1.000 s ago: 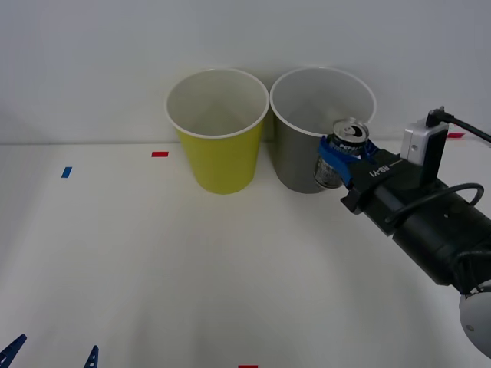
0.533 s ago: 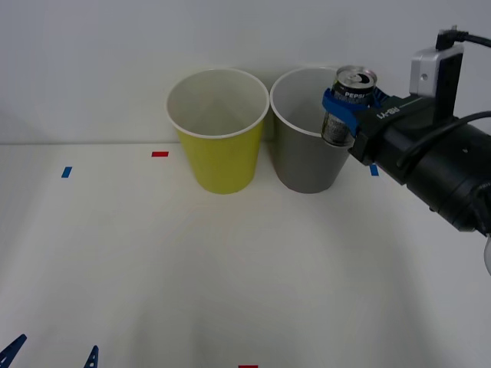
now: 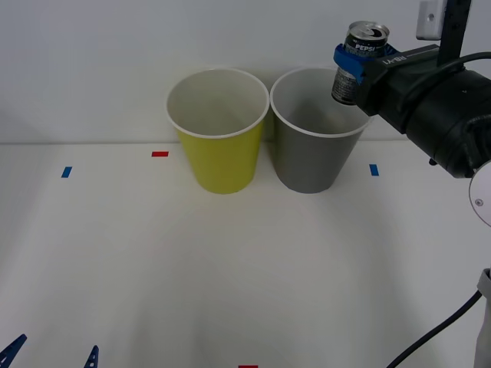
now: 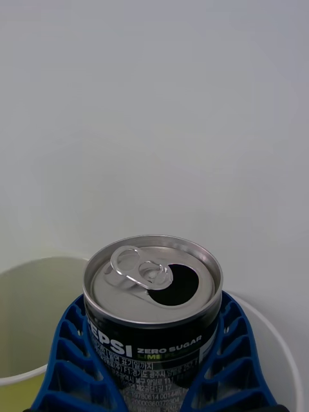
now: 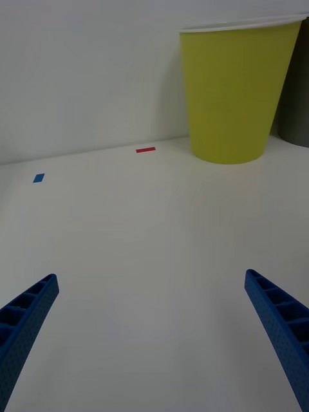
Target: Put cans in the gray bin and PET bottles in the light green bin.
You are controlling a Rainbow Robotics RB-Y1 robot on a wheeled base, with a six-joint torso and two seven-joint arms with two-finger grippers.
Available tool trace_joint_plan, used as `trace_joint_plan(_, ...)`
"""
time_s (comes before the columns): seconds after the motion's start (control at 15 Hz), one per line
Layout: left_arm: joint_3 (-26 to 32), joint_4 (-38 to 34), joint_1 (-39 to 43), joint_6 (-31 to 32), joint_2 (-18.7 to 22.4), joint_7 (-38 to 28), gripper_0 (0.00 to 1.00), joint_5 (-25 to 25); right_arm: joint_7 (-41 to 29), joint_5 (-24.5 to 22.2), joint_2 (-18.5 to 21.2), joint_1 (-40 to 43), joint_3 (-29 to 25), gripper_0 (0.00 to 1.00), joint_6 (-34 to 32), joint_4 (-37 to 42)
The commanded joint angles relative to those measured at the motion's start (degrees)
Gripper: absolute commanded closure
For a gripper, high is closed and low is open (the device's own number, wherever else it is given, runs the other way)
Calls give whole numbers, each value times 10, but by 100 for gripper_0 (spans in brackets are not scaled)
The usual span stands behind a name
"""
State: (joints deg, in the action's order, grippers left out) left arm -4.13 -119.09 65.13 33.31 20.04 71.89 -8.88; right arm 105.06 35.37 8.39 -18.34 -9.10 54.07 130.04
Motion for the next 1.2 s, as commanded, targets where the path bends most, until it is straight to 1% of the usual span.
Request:
trace_joint_plan(0.07,0,0,0,0,0,0,0,0,2,-4,1,-39,-3,100,-36,-54)
trace_joint_plan(0.27,0,0,0,0,0,0,0,0,11,-5,14,-67,-4,100,-75,-114)
trace_joint_plan(0.6,0,0,0,0,0,0,0,0,14,-5,21,-124,-7,100,-106,-204)
trace_joint_plan(0.73,0,0,0,0,0,0,0,0,14,-5,24,-126,-7,100,-113,-216)
trace_joint_plan(1.13,0,0,0,0,0,0,0,0,14,-5,24,-126,12,100,-113,-219)
trace_joint_plan(1.2,0,0,0,0,0,0,0,0,15,-5,23,-126,13,90,-113,-219)
